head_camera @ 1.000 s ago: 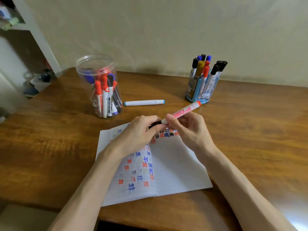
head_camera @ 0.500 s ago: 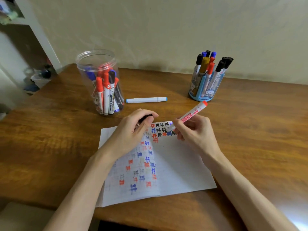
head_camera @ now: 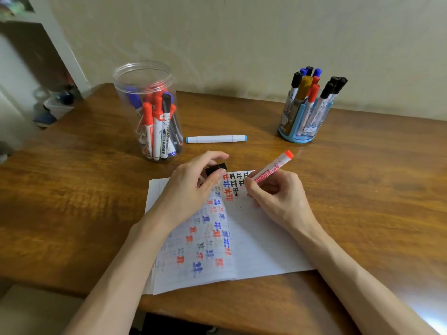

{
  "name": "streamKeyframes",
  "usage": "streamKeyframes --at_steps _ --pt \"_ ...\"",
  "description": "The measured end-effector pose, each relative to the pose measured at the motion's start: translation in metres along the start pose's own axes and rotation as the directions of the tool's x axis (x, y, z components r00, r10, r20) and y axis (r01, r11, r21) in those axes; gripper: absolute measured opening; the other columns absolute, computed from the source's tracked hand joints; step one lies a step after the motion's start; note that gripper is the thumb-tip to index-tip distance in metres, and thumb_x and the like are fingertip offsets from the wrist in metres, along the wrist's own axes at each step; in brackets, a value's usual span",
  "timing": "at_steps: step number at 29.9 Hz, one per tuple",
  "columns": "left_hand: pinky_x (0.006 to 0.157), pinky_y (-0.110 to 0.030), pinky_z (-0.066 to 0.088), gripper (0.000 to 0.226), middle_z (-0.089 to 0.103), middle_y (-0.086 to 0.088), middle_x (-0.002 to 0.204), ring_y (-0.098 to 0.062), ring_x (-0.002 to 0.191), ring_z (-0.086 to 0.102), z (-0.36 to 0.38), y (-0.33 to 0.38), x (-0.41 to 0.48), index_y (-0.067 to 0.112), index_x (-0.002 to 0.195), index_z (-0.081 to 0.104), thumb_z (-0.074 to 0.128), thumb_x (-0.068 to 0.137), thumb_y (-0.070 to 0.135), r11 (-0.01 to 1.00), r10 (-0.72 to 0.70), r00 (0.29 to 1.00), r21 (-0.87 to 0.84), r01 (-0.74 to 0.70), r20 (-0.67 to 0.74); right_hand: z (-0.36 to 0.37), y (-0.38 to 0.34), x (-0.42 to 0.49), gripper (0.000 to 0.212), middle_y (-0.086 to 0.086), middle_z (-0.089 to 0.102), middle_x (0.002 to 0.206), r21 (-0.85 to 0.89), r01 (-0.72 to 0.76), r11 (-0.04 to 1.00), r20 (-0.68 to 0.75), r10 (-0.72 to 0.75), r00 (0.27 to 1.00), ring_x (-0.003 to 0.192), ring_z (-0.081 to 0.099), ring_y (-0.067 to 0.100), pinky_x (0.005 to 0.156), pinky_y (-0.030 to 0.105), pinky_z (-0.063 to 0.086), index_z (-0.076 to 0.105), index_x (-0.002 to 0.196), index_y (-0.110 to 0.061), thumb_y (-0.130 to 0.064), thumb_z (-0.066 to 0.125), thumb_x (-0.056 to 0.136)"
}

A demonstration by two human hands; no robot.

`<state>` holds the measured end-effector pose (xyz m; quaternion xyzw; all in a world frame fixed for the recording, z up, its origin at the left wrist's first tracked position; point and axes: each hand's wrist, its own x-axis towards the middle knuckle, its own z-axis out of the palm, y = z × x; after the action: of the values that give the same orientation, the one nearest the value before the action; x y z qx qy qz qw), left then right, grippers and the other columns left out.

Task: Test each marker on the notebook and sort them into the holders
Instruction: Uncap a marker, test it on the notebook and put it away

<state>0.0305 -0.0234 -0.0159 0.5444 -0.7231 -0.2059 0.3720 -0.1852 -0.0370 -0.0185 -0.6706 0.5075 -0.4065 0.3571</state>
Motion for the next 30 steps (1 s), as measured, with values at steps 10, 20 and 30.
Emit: streamKeyframes --at_steps 10,20,30 --pt "0.083 -0.007 0.050 0.023 0.064 0.018 0.115 0.017 0.108 0.056 -0.0012 0.0025 0.0002 0.028 0.123 0.061 0.063 0.101 0.030 0.999 -0.001 0.999 -0.037 0.000 -0.042 -0.0009 0.0006 -0.0002 0.014 -0.011 0.075 0.069 -0.026 0.021 0.999 -0.032 -0.022 0.999 0.062 0.072 0.007 0.059 0.022 0.056 0.073 0.080 -0.023 -0.022 0.075 0.093" --pt "0.083 -0.015 0.055 0.023 0.067 0.013 0.115 0.004 0.110 0.062 -0.0003 0.0017 -0.0001 0.028 0.120 0.061 0.066 0.098 0.032 0.999 -0.003 0.999 -0.050 0.000 -0.044 0.0001 0.0014 -0.0003 0.015 -0.011 0.076 0.076 -0.070 0.030 0.997 -0.026 -0.032 0.999 0.067 0.073 0.006 0.057 0.019 0.054 0.070 0.078 -0.023 -0.021 0.075 0.092" --pt "0.084 -0.020 0.058 0.026 0.068 0.012 0.114 0.000 0.109 0.064 0.0000 0.0016 -0.0002 0.026 0.119 0.061 0.069 0.095 0.033 0.999 -0.008 0.999 -0.043 0.006 -0.044 0.0010 0.0030 0.0000 0.010 -0.013 0.073 0.069 -0.051 0.062 0.997 0.033 -0.060 0.998 0.061 0.069 0.009 0.054 0.025 0.054 0.074 0.083 -0.022 -0.023 0.073 0.093"
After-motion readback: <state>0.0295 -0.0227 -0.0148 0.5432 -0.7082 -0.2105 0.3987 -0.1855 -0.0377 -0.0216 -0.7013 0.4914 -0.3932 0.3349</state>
